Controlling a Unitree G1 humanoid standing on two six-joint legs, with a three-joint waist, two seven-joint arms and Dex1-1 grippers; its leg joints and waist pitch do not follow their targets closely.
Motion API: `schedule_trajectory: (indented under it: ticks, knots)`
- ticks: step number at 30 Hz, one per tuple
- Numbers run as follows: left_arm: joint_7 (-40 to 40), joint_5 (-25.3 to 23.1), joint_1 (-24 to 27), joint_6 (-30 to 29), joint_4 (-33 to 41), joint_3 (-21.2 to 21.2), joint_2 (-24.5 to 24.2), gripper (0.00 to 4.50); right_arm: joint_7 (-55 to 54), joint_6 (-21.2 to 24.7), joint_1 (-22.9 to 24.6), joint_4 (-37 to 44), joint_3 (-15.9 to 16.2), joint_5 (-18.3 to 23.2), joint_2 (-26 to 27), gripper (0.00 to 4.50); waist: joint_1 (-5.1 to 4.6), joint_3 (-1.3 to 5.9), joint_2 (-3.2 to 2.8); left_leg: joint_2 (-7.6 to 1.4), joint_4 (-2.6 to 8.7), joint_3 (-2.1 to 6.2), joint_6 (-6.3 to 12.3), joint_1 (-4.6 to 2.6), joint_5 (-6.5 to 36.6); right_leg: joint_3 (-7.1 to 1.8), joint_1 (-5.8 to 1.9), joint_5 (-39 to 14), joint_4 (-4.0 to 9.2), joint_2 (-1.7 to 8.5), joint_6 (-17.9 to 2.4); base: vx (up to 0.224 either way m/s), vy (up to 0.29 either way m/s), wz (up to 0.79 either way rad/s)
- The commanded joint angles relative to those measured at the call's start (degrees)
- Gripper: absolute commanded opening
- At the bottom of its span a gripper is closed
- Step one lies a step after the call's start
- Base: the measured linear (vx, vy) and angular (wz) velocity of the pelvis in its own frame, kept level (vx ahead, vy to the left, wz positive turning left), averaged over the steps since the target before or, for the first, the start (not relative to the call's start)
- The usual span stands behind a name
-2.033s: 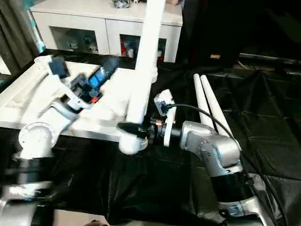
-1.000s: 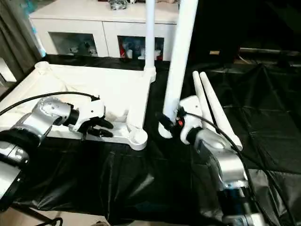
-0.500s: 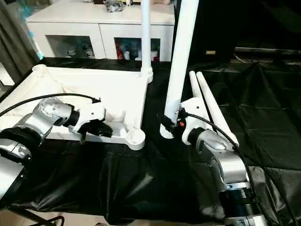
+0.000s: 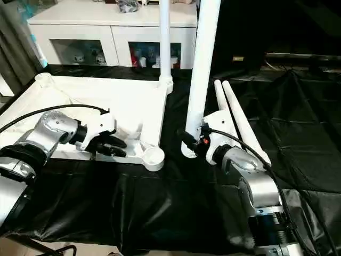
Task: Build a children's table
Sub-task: Rotate table base
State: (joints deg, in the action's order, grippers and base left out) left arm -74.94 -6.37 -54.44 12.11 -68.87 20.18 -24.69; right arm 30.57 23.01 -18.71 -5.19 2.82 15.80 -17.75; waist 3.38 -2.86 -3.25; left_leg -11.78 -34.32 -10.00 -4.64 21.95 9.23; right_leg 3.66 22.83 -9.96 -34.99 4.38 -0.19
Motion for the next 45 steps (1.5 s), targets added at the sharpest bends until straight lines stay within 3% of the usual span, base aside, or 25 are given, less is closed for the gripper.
schedule_trajectory:
  ticks: [1,2,6,12,18,22,34,39,45]
  knots:
    - [-0.85,-0.27,0.11,-0.69,-0.67,0.09,0.09,1.93,0.32,0.16,-0.93,0.65,0.27,-0.18,-0.53,1.90,0.08,4.11,0.29,-0.65,3.84,0.19,1.66,-1.20,14.39,-2.19,-3.05,-12.55,4.37,3.31,-13.42,0.000,0.000,0.00]
    - [-1.38,0.05,-0.17,-1.22,-0.76,-0.69,0.27,1.88,0.42,0.22,-0.80,0.79,0.18,-0.20,-0.65,1.90,0.10,4.12,0.11,-0.67,3.84,0.22,1.60,-1.23,14.31,-2.18,-3.00,-12.74,4.39,3.34,-13.39,0.000,0.000,0.00]
    - [-2.50,0.45,-0.54,-2.40,-0.62,-1.72,0.52,2.30,0.61,0.27,-0.67,0.93,0.03,-0.43,-0.76,1.90,0.05,4.05,0.27,-0.68,3.90,0.23,1.55,-1.23,14.62,-2.17,-3.01,-12.96,4.47,3.34,-13.45,0.000,0.000,0.00]
    - [-1.15,-1.13,-0.28,-0.99,-0.82,-1.03,0.64,2.30,0.81,0.17,-0.58,0.96,0.23,-0.77,-0.74,1.90,0.03,4.13,0.22,-0.74,3.89,0.28,1.74,-1.16,14.32,-2.18,-3.06,-11.55,4.32,3.30,-13.76,0.000,0.000,0.00]
    - [2.95,-2.71,0.43,1.65,-1.50,-1.59,0.81,1.68,1.00,0.17,-0.60,1.14,0.35,-0.92,-0.65,1.90,-0.09,4.03,0.08,-0.73,3.95,0.30,1.52,-1.23,15.40,-2.15,-3.02,-12.86,4.55,3.27,-13.34,0.000,0.000,0.00]
    - [4.25,-2.90,0.64,3.03,-1.71,-1.71,0.76,1.53,1.13,0.18,-0.55,1.15,0.33,-1.07,-0.62,1.90,-0.06,4.01,0.14,-0.73,4.01,0.31,1.39,-1.26,15.71,-2.16,-2.94,-13.54,4.61,3.24,-13.08,0.000,0.000,0.00]
    - [3.05,-3.72,0.61,1.68,-2.63,-1.90,0.65,0.54,1.57,0.11,-0.99,0.68,0.47,-1.10,-0.41,1.90,-0.03,3.90,0.18,-0.76,4.13,0.35,1.29,-1.22,16.22,-2.19,-2.82,-14.80,4.75,3.35,-12.77,0.000,0.000,0.00]
    - [2.58,-3.74,1.42,-2.28,-2.36,-1.88,1.05,0.33,1.65,0.10,-1.06,0.63,0.62,-1.11,-0.15,1.90,-0.07,3.89,0.14,-0.83,4.24,0.44,1.20,-1.16,16.31,-2.18,-2.88,-14.12,4.61,3.42,-13.17,0.000,0.000,0.00]
    - [4.08,-1.51,4.70,-13.13,2.61,-3.69,3.05,0.07,1.66,-0.01,-1.06,0.29,0.91,-1.20,0.26,1.90,-0.31,3.66,0.57,-0.72,4.17,0.38,1.62,-1.04,16.31,-2.11,-2.99,-16.94,4.81,3.62,-13.10,0.000,0.000,0.00]
